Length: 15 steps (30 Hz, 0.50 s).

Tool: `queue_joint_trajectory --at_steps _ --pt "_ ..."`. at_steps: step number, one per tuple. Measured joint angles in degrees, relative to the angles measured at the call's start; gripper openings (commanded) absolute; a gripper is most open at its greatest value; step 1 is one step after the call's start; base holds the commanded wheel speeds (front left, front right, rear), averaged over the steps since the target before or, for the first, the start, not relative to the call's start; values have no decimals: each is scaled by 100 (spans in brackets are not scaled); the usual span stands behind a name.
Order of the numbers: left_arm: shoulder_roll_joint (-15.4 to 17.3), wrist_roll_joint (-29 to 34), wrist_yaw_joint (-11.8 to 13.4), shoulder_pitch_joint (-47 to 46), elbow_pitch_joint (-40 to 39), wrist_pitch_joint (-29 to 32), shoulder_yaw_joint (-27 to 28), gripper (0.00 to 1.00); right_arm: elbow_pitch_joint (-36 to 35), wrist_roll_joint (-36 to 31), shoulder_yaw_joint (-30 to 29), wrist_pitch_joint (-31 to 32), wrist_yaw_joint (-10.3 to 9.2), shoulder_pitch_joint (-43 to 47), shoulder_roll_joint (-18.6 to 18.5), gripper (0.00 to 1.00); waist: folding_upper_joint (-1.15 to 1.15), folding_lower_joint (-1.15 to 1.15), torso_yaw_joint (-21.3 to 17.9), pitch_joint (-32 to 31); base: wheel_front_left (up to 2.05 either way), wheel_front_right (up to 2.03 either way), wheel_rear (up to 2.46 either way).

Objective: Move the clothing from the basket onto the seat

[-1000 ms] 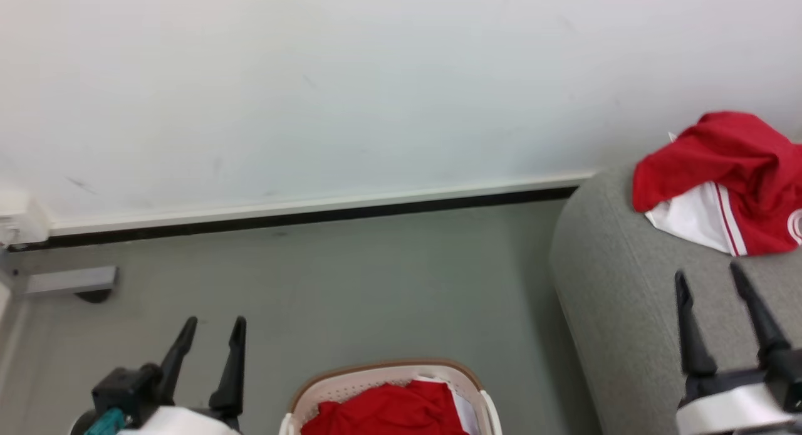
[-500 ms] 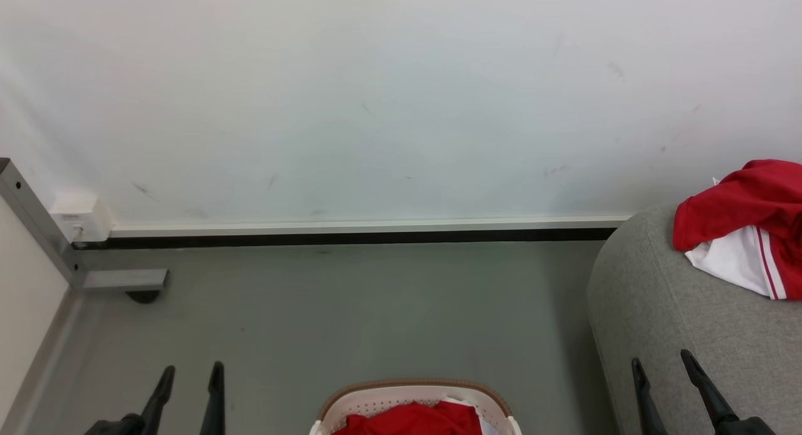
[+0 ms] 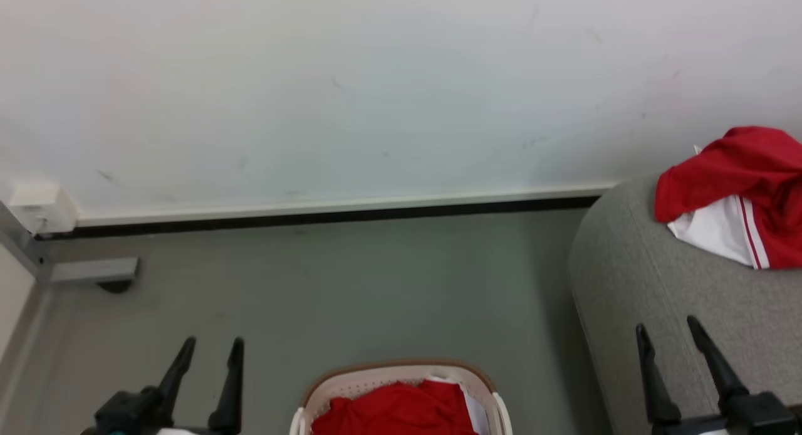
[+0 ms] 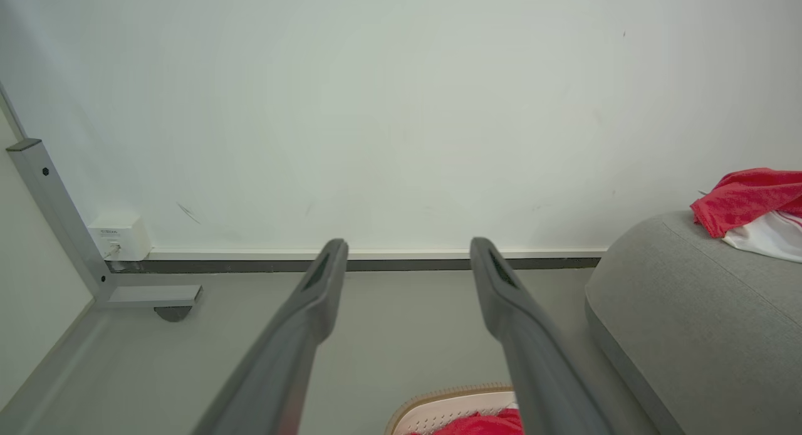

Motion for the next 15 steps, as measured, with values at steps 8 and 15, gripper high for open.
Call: queue_joint_trajectory --at_steps 8,15 --pt "52 446 -304 -1311 557 489 -747 100 -619 -1 -283 -8 0 -532 0 100 0 1 -262 883 0 0 0" --pt "-62 808 -493 -2540 1645 956 -1696 100 -1129 0 -372 -9 0 -922 -2 100 0 2 -516 1958 0 0 0"
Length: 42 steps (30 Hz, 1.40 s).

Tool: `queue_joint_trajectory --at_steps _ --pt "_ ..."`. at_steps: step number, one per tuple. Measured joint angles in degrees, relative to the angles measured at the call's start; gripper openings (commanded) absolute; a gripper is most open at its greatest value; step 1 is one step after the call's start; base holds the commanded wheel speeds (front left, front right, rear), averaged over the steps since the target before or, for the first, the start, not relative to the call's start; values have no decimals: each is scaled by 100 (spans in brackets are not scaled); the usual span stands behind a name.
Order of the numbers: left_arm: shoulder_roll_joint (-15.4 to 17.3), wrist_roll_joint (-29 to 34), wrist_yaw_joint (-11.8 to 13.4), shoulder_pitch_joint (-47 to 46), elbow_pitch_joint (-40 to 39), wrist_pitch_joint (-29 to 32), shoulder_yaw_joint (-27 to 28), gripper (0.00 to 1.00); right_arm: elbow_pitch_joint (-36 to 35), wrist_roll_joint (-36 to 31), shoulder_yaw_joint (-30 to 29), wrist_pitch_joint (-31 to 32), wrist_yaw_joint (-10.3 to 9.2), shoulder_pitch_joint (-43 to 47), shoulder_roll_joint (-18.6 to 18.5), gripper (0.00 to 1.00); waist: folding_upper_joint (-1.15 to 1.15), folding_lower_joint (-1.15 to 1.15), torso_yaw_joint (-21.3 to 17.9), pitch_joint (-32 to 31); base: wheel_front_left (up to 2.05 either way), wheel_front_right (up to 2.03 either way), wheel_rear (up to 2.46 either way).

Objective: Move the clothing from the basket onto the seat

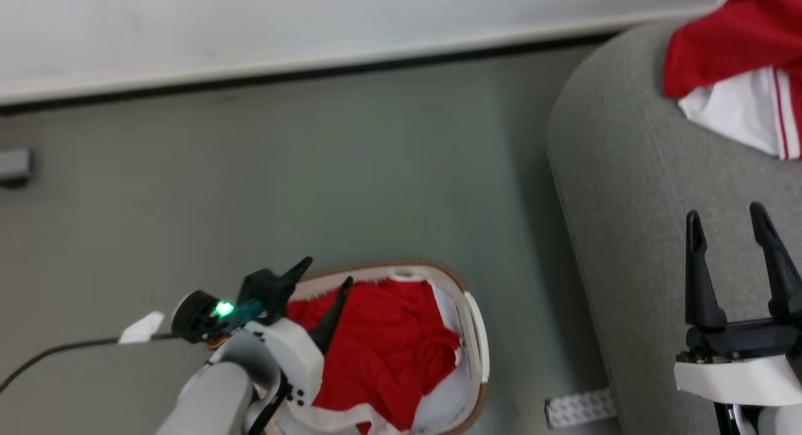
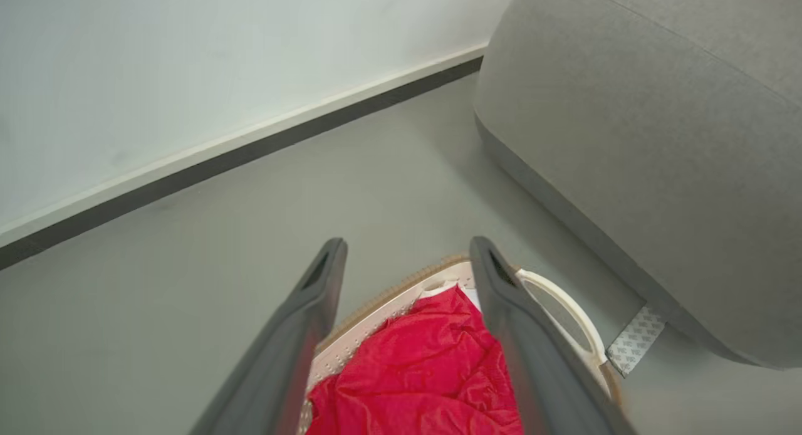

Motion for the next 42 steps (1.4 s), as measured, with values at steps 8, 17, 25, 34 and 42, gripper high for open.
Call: queue_joint_trajectory --at_steps 8,17,25,34,42 --pt "-215 155 -34 -1069 1573 256 -832 100 -643 -118 171 0 0 -439 0 100 0 0 -321 1407 0 0 0" --pt "-334 192 -48 -2033 2881 141 -1223 100 -1268 -379 260 0 0 -489 0 100 0 0 -508 2601 0 0 0" --pt "-416 321 3 -2560 3756 -29 -1407 100 -1629 -423 107 0 0 -79 0 100 0 -1 -516 3230 0 0 0" --pt "-649 282 1 -2907 4250 -423 -1495 100 -2263 -476 38 138 0 513 0 100 0 -2 -273 3407 13 13 13" --pt "-753 175 -24 -3035 4446 -620 -1602 100 -2533 -477 -11 259 0 748 0 100 0 -2 -88 3465 1 1 1"
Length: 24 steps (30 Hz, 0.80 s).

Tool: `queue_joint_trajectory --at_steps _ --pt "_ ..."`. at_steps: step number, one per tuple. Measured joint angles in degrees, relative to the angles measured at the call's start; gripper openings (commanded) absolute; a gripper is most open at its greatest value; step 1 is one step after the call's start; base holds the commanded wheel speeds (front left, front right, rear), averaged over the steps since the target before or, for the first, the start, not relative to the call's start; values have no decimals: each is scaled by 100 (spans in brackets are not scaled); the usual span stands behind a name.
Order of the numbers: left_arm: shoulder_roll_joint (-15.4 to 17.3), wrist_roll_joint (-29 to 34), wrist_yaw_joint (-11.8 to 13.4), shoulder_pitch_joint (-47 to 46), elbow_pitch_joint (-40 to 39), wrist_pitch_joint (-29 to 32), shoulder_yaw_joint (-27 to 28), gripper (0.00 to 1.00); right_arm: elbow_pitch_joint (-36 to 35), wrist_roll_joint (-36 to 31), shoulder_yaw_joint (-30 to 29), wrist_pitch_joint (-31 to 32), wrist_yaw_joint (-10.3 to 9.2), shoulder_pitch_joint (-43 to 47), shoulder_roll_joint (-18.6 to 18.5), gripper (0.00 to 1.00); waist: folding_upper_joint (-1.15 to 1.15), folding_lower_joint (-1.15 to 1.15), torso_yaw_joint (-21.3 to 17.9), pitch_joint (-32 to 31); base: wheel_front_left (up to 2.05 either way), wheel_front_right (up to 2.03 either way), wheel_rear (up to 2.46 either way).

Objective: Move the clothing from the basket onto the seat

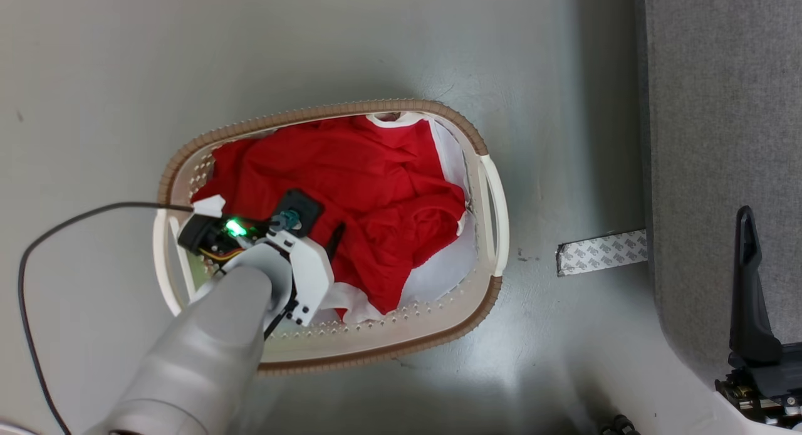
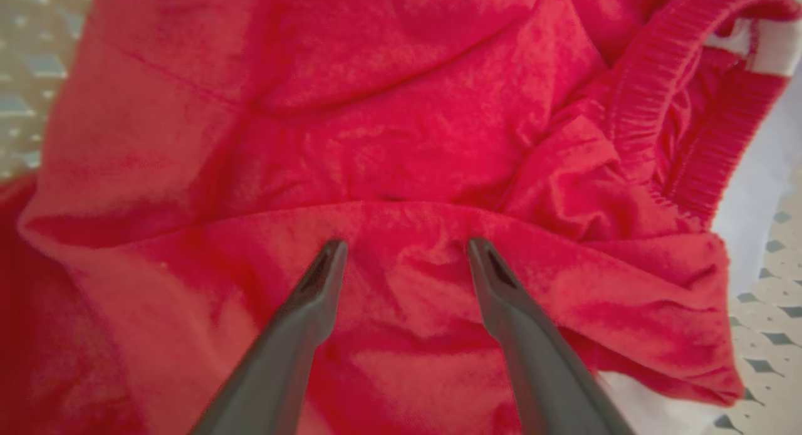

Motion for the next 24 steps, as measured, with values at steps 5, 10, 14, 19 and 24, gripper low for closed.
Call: queue_joint_trajectory --at_steps 5,10,14,19,24 --pt "7 -70 -1 -74 55 -98 -44 100 -11 15 9 9 0 -26 -1 100 0 0 -4 1 0 0 0" --pt "80 -146 53 -198 88 -170 -9 100 45 54 30 -12 0 -40 -1 100 0 0 -4 -1 0 0 0" --pt "119 -197 237 -301 107 -238 37 100 76 59 20 -44 0 -59 0 100 0 0 14 -5 0 0 0" --pt "160 -290 380 -414 132 -275 100 100 80 59 12 -58 0 -83 0 100 0 0 62 -3 0 0 0" --pt "158 -330 426 -536 124 -298 114 100 102 55 15 -58 0 -121 0 100 0 0 123 7 0 0 0"
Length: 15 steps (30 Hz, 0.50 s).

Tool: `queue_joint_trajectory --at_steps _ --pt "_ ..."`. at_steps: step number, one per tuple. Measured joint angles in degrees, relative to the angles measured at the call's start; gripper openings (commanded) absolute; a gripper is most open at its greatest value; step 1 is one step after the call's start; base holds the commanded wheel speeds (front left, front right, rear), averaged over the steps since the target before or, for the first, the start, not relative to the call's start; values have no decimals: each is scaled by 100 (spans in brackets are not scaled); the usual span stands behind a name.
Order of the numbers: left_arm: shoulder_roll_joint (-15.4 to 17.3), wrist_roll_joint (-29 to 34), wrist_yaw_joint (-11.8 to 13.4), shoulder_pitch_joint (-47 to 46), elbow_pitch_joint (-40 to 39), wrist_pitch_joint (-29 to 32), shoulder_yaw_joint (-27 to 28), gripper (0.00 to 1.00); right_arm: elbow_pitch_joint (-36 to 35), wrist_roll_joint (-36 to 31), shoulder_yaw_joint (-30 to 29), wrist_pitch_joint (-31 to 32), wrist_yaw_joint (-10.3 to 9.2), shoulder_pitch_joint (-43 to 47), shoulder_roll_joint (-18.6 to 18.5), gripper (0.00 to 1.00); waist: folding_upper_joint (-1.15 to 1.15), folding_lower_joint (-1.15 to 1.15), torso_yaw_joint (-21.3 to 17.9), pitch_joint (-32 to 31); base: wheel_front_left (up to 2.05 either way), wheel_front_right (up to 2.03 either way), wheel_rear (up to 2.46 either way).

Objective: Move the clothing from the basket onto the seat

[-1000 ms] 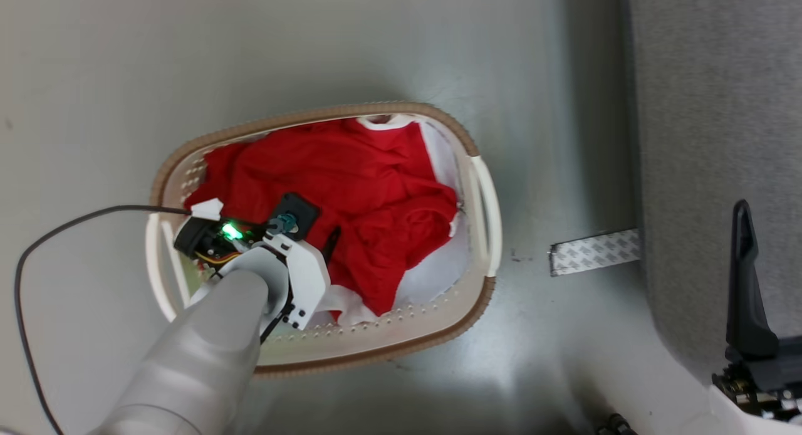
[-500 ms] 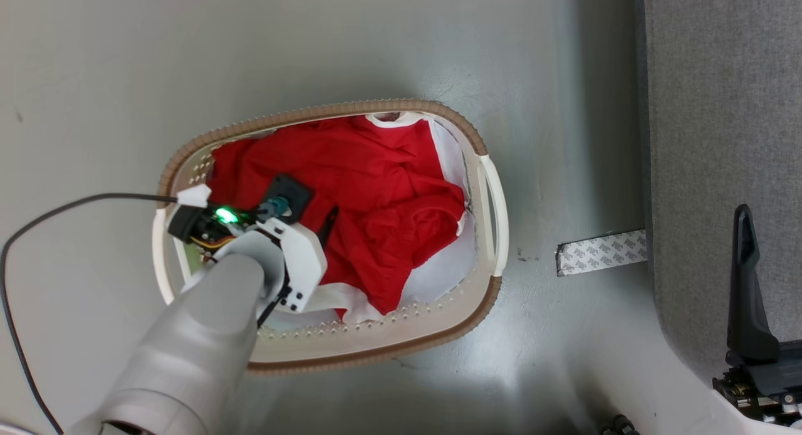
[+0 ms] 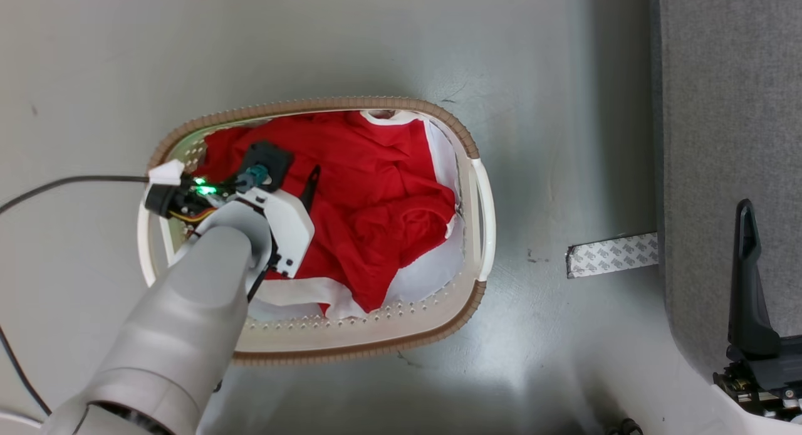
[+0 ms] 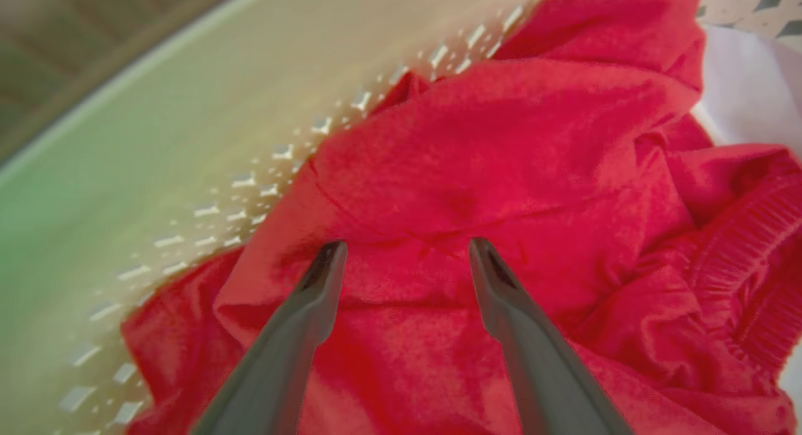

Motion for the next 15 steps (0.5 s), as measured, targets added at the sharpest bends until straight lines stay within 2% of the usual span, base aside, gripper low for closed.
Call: queue_joint_trajectory --at_steps 6,15 --pt "-5 -4 -5 -17 -7 -23 -57 100 2 -1 33 4 0 -24 0 100 0 0 17 -5 0 0 0" --pt "-116 -3 -199 86 22 -33 -263 100 -67 -1 31 51 0 36 0 100 0 0 10 10 0 0 0"
